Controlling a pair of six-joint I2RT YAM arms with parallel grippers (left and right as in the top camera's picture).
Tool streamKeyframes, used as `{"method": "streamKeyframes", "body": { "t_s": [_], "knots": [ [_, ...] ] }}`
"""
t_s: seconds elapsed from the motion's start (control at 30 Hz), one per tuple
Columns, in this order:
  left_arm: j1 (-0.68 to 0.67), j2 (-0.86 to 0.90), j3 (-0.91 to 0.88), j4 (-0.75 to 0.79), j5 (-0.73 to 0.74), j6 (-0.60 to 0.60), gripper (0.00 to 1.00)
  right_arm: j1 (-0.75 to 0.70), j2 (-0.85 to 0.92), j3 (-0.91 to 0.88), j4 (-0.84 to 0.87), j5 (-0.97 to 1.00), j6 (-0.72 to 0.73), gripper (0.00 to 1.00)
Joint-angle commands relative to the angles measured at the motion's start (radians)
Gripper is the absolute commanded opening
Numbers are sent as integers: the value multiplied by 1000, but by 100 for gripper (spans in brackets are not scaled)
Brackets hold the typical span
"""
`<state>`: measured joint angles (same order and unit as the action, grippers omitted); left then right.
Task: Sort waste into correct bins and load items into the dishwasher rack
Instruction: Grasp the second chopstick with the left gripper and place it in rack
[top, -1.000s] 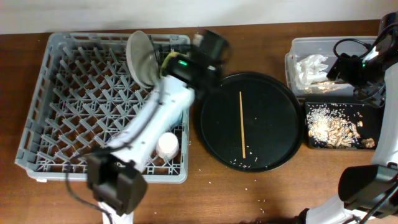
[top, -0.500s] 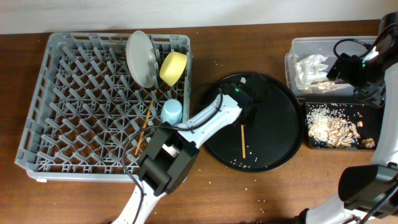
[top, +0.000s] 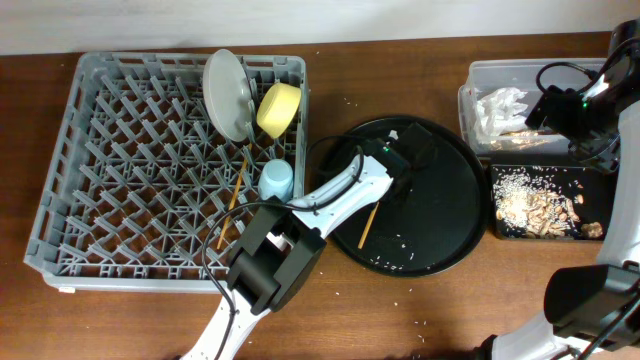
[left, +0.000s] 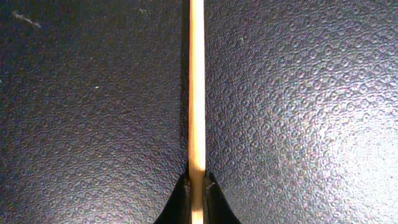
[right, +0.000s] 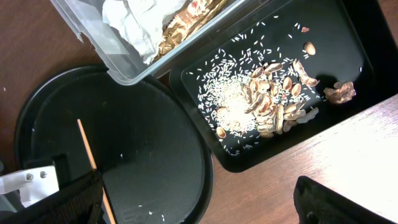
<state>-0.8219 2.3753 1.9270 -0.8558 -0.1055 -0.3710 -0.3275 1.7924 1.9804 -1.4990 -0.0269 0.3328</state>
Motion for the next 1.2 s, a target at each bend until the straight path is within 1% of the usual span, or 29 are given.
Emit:
{"method": "streamKeyframes", "body": {
  "t_s": [0.0,0.03,0.07,0.13,0.17,0.3,0.33,0.37,0.43,0.5,0.53,0.57,0.6,0.63,0.7,0.77,0.83,0.9,0.93,0.97,1.03,1.07,1.1,1.17],
  "knots": [
    [6,37,73,-59,5,6,1,0,-13,19,-1,2,2,99],
    [15,37,128,-109,3,6,1,0,-13,19,-1,2,2,98],
    [44,37,253,-225,3,8,1,0,-13,19,-1,2,2,99],
    [103,37,505,-447,-13,55,0,0,-13,19,-1,2,2,99],
    [125,37,604,-527,-35,55,0,0,-13,19,-1,2,2,98],
    [224,37,989,-797,-110,54,0,0,-13,19,-1,2,2,98],
    [267,31,1082,-832,-75,119,0,0,-13,19,-1,2,2,99],
    [296,-6,1088,-832,-47,132,1,0,-13,19,-1,2,2,99],
    [336,-89,1036,-832,-51,157,0,0,-13,19,-1,2,2,98],
    [368,-166,922,-832,-94,163,0,0,-13,19,-1,2,2,99],
    [395,-218,813,-832,-115,159,0,0,-13,19,-1,2,2,98],
    [431,-272,673,-832,-120,125,1,0,-13,19,-1,2,2,98],
    [459,-300,552,-832,-125,110,0,0,-13,19,-1,2,2,98],
    [481,-303,470,-830,-131,110,0,0,-13,19,-1,2,2,99],
    [511,-302,308,-761,-131,139,0,0,-13,19,-1,2,2,98],
    [526,-302,132,-628,-132,190,0,0,-13,19,-1,2,2,98],
    [529,-302,11,-514,-132,210,1,0,-13,19,-1,2,2,99],
    [531,-302,-65,-452,-159,212,1,0,-13,19,-1,2,2,99],
    [531,-302,-71,-449,-166,212,7,0,-13,19,-1,2,2,99],
    [531,-302,-72,-449,-173,212,19,0,-13,19,-1,2,2,99],
    [531,-302,-71,-444,-172,212,39,0,-13,19,-1,2,2,99],
    [531,-302,-71,-438,-172,212,43,0,-13,19,-1,2,2,99],
    [530,-304,-65,-433,-172,212,45,0,-13,19,-1,2,2,99],
    [530,-308,-23,-449,-160,204,46,0,-13,19,-1,2,2,99]
  ]
}}
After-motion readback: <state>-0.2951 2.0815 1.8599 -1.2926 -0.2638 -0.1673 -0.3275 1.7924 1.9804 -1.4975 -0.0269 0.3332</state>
